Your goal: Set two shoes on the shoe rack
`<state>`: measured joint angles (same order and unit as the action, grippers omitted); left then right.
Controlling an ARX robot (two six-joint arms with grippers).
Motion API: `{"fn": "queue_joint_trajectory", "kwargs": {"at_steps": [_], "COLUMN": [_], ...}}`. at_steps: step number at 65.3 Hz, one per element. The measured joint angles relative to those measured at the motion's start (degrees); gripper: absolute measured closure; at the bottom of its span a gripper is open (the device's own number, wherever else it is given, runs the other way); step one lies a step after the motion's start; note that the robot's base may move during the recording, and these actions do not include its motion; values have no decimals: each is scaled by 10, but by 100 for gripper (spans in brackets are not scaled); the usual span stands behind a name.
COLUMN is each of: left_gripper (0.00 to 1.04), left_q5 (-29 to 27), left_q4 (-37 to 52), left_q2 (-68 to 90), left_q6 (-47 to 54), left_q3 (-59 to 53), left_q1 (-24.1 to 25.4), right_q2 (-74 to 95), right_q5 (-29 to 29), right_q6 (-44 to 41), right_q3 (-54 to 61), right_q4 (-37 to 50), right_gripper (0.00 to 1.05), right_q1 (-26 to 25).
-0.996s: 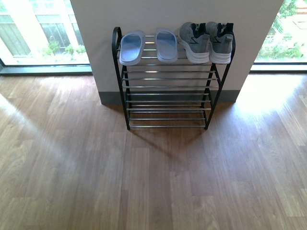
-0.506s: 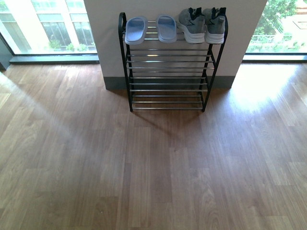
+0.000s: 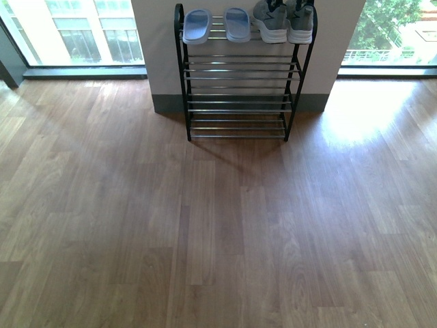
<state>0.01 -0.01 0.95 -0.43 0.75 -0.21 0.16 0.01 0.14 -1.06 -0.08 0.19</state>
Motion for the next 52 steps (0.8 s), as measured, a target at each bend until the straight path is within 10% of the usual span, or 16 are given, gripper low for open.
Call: {"fn": "queue_joint_trajectory", "kwargs": {"at_steps": [52], "left_gripper": [9], "left_q5": [0], "left_q4": [0], "left_q2": [0], "left_q6": [0], "left_q3": [0], "left_q1": [0], "right_q2": [0], "right_q5": [0], "right_q6": [0], "right_q3": [0], "right_q4": [0], "right_gripper": [9], "right_q1": [0]}}
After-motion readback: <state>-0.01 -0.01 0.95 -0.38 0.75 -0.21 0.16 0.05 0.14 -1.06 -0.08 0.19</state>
